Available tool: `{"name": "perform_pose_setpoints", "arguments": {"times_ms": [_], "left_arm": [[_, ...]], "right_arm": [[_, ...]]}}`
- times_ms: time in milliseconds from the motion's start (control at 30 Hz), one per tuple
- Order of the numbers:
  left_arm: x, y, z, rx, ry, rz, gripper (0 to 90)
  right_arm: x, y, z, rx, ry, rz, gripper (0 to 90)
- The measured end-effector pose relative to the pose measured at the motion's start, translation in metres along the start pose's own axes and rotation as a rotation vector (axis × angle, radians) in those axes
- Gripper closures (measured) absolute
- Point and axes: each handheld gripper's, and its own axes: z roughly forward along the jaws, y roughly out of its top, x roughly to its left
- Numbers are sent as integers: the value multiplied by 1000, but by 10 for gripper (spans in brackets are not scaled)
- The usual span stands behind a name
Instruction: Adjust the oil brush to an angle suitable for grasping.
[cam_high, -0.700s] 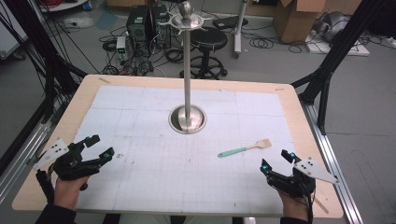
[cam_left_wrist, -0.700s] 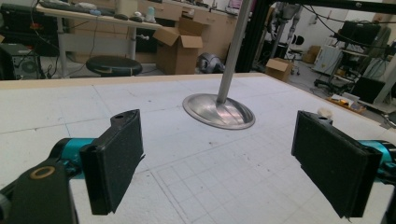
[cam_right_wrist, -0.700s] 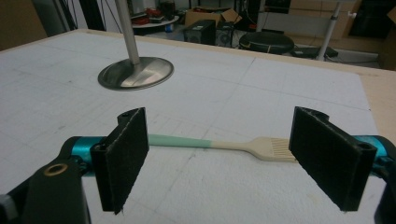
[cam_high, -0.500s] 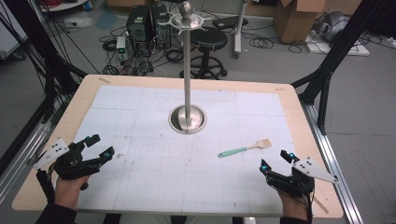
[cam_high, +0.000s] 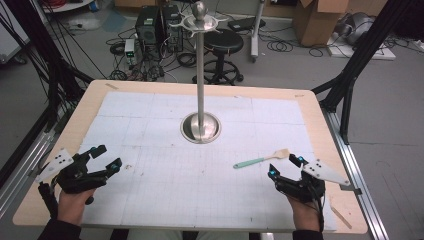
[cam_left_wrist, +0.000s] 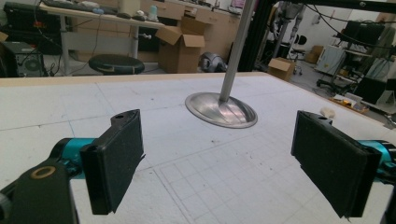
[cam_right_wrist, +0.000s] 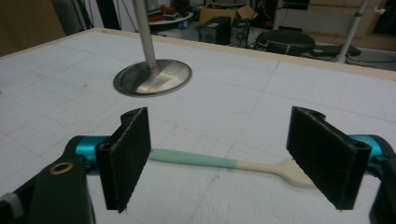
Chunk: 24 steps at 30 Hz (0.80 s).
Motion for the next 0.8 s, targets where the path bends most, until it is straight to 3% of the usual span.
{"name": "perform_pose_setpoints", "arguments": {"times_ms": [267, 400, 467, 500, 567, 633, 800], "left_arm": [[2, 0, 0, 4, -2, 1, 173], [2, -1, 1, 8, -4, 2, 174], [2, -1, 2, 11, -3, 2, 174], [2, -1, 2, 14, -2, 3, 174], [2, -1, 2, 15, -3, 2, 175], [2, -1, 2, 19, -4, 5, 175], [2, -2, 1, 25, -2, 13, 180]], "right_arm": [[2, 20, 32, 21, 42, -22, 299], [-5, 36, 56, 40, 83, -22, 512], [-9, 42, 67, 72, 82, -34, 679], [-11, 44, 72, 102, 76, -44, 774], [-15, 47, 82, 146, 42, -59, 879], [-20, 47, 92, 188, 6, -61, 891], [-35, 37, 111, 278, -32, -21, 893]]}}
